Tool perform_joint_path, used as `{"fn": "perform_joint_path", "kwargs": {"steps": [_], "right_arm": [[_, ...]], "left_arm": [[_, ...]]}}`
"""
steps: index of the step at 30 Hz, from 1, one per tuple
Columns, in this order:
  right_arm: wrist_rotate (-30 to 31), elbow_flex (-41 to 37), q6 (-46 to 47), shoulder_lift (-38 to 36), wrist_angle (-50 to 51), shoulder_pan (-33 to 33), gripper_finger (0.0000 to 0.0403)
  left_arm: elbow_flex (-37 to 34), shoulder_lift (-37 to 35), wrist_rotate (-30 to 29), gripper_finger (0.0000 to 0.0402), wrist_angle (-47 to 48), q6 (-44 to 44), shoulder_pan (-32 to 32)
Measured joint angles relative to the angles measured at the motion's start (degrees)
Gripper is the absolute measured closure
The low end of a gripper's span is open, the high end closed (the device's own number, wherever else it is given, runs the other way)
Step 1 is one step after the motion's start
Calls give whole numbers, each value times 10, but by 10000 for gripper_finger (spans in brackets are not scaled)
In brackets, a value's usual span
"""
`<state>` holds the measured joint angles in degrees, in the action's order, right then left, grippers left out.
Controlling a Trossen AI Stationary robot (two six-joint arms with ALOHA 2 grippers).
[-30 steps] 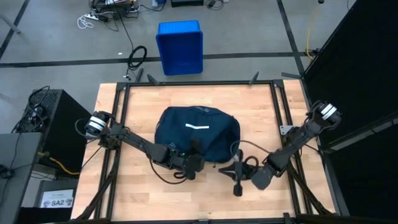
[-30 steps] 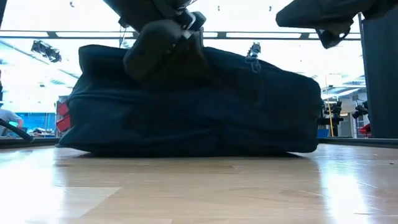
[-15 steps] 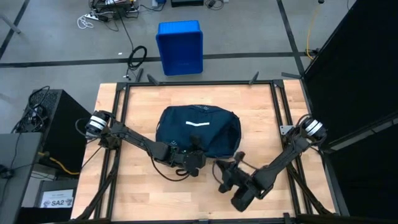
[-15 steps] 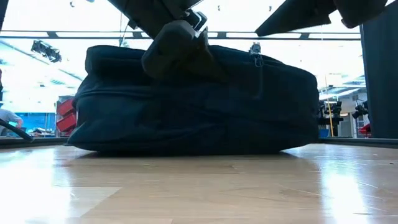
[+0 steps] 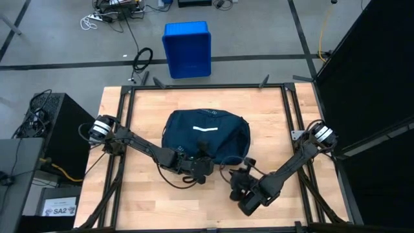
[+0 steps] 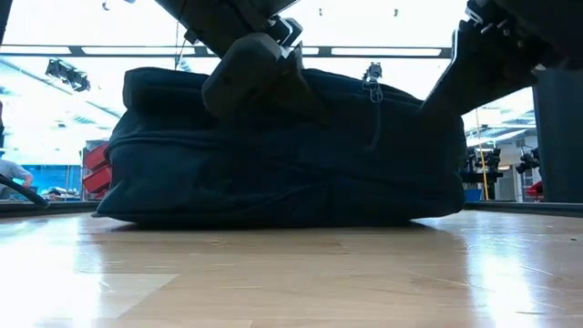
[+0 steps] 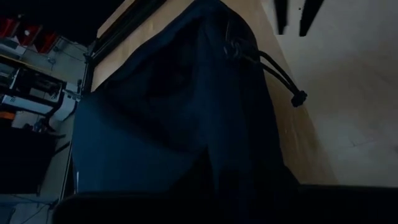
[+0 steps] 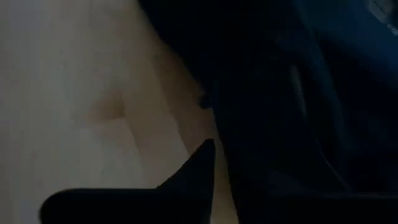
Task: Unpack backpack
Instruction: Close the dark blue backpack
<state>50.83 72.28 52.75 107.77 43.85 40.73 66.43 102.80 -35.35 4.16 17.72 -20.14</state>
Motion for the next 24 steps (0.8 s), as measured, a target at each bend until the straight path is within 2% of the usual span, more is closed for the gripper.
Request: {"fn": "perform_joint_path", "kwargs": {"steps": [3,9,15,18,20,22,24], "right_arm": [[6,-4,31,0,9,0,336],[28,-3,91,0,-14,-16,227],[16,-3,45,0,-79,-52,150],[14,-3,9,0,-107,-68,142],[14,-3,0,0,-114,-76,152],[14,-3,-6,0,-114,-82,179],[12,-3,-21,0,-114,-86,223]], "left_arm": [[0,0,0,401,0,0,-1],[0,0,0,401,-1,0,-1],[0,0,1,401,-6,0,-1],[0,0,7,401,-6,0,-1],[0,0,8,401,-6,0,-2],[0,0,10,401,-6,0,-2],[0,0,11,401,-5,0,-2]]}}
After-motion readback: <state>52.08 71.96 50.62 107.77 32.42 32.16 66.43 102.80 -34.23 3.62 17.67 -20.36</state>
